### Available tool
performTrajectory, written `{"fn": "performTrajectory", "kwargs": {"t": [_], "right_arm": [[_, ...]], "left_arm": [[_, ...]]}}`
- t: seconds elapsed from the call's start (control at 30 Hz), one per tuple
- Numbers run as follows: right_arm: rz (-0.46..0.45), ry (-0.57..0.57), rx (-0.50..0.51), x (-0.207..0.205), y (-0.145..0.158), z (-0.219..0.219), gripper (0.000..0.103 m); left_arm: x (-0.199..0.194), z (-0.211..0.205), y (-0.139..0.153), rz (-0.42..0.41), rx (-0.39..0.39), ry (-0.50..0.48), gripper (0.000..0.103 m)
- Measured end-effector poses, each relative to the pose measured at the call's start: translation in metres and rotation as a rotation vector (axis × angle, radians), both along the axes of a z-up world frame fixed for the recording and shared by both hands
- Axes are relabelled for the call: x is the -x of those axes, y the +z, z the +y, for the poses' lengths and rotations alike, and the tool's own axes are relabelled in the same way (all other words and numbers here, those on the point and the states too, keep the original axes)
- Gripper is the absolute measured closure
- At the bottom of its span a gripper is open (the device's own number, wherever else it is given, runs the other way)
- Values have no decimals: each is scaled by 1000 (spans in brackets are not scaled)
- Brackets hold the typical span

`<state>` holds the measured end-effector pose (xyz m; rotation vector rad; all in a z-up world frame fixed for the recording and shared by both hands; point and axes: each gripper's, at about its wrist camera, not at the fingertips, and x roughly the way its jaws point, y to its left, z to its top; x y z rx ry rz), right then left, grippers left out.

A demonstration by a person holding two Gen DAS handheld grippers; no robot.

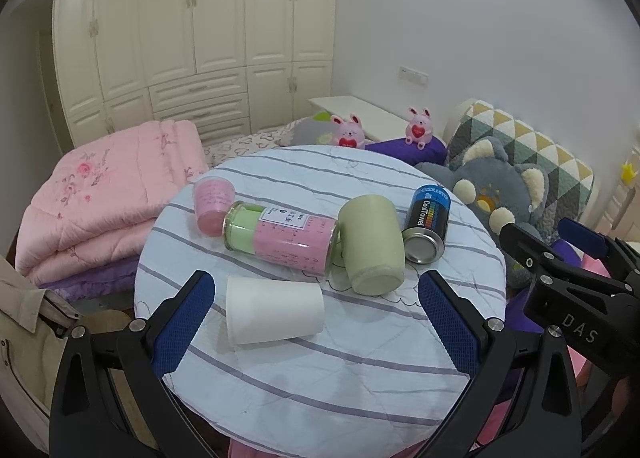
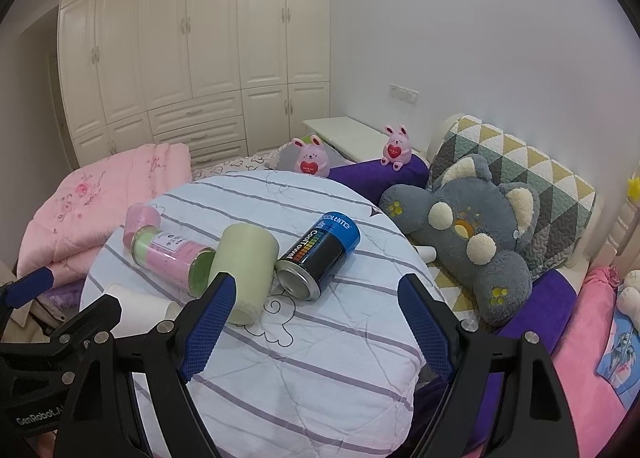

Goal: Flip cup upright
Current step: 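Move the right tool toward the cookie canister lying on its side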

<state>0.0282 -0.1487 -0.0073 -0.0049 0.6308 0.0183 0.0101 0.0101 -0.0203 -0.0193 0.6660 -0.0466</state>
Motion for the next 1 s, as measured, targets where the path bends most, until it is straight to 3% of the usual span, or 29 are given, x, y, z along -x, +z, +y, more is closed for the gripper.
{"fn": "performTrajectory", "kwargs": {"t": [1.0], "right_arm": [[28, 69, 18, -26, -4, 32, 19]], "left_arm": [[-26, 25, -6, 34, 9, 34, 0]]}}
